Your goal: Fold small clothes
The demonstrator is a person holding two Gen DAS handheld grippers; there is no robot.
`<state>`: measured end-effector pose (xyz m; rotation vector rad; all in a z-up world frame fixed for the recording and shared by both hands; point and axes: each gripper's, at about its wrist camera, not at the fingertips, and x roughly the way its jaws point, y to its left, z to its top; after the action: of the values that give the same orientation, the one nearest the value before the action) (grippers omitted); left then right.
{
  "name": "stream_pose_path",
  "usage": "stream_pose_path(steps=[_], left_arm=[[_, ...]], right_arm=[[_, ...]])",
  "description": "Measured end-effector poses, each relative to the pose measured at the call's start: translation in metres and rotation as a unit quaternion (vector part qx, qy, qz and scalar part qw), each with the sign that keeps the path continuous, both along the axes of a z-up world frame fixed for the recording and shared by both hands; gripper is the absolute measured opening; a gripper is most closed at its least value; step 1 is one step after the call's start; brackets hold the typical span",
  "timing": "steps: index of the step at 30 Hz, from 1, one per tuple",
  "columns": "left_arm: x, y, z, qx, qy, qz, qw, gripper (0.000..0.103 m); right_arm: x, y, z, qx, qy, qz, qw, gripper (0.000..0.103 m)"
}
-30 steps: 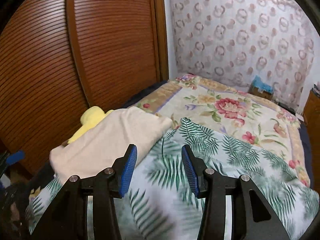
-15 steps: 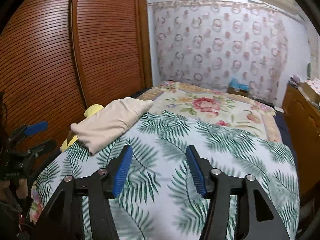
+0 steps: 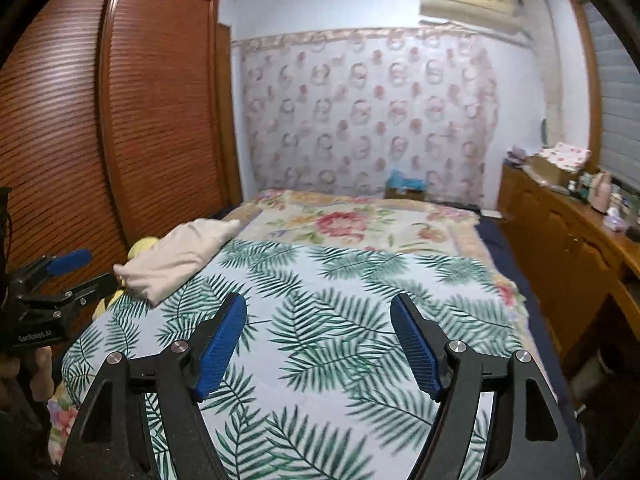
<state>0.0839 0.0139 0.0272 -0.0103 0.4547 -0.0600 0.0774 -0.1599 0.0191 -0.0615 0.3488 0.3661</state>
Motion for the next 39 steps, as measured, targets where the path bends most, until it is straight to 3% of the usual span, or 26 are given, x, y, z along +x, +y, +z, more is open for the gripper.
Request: stream_pose_path(steps=[4, 14, 39], left_arm=[[-0.006, -0.006, 0.015, -0.003, -0.010, 0.000, 0.9999, 0.089], [-0.018, -0.010, 0.029, -0.003, -0.026, 0.005, 0.9996, 0.089], [-0.021, -0.008, 0.031, -0.008, -0.029, 0.008, 0.9995, 0.089]], right_arm=[[-0.027, -0.007, 0.009, 0.012, -0.012, -0.016, 1.000, 0.076], [-0.044, -0.003, -0.001, 0.029, -0.029, -0.034, 0.999, 0.076], [-0.030, -0.016, -0.002, 0.019, -0.035, -0.041, 0.998, 0.076]])
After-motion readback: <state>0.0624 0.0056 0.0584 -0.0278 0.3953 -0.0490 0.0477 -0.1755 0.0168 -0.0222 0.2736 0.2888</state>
